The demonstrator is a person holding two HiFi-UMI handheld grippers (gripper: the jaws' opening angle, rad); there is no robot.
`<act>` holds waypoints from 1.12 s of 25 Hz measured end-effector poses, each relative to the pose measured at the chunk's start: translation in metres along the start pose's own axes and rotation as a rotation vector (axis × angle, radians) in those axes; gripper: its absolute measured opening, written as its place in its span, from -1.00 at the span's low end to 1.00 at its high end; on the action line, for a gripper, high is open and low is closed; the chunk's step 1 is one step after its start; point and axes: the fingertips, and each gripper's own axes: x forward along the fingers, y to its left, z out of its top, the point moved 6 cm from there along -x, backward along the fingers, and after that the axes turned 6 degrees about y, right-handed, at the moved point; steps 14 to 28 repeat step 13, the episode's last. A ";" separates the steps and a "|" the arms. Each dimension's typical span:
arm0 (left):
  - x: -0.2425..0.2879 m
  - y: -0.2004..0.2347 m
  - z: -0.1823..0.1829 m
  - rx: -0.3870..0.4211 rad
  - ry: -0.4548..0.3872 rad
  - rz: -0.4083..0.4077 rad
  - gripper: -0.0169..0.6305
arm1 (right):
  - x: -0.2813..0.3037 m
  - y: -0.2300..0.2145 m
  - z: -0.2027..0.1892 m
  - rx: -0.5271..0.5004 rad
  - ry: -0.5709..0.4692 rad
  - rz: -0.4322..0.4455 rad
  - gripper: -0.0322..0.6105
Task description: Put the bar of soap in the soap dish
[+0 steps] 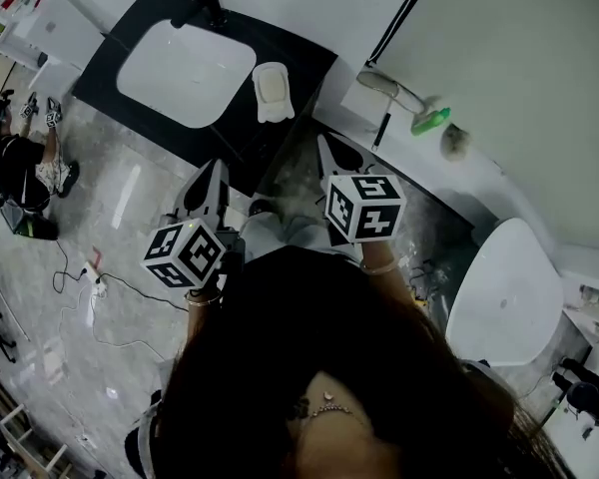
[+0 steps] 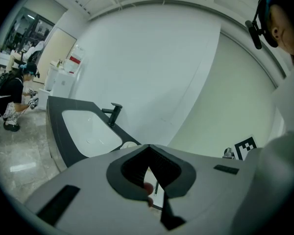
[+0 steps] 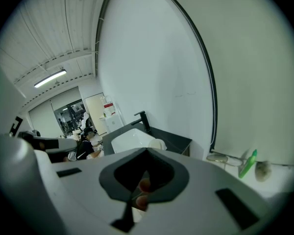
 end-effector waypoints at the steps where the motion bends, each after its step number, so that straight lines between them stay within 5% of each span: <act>1: -0.001 -0.001 -0.001 0.000 -0.003 -0.001 -0.96 | 0.000 0.001 0.000 -0.002 -0.002 0.005 -0.85; 28: -0.007 -0.003 -0.008 -0.020 0.012 -0.032 -0.96 | 0.000 0.008 0.002 -0.007 0.000 0.038 -0.85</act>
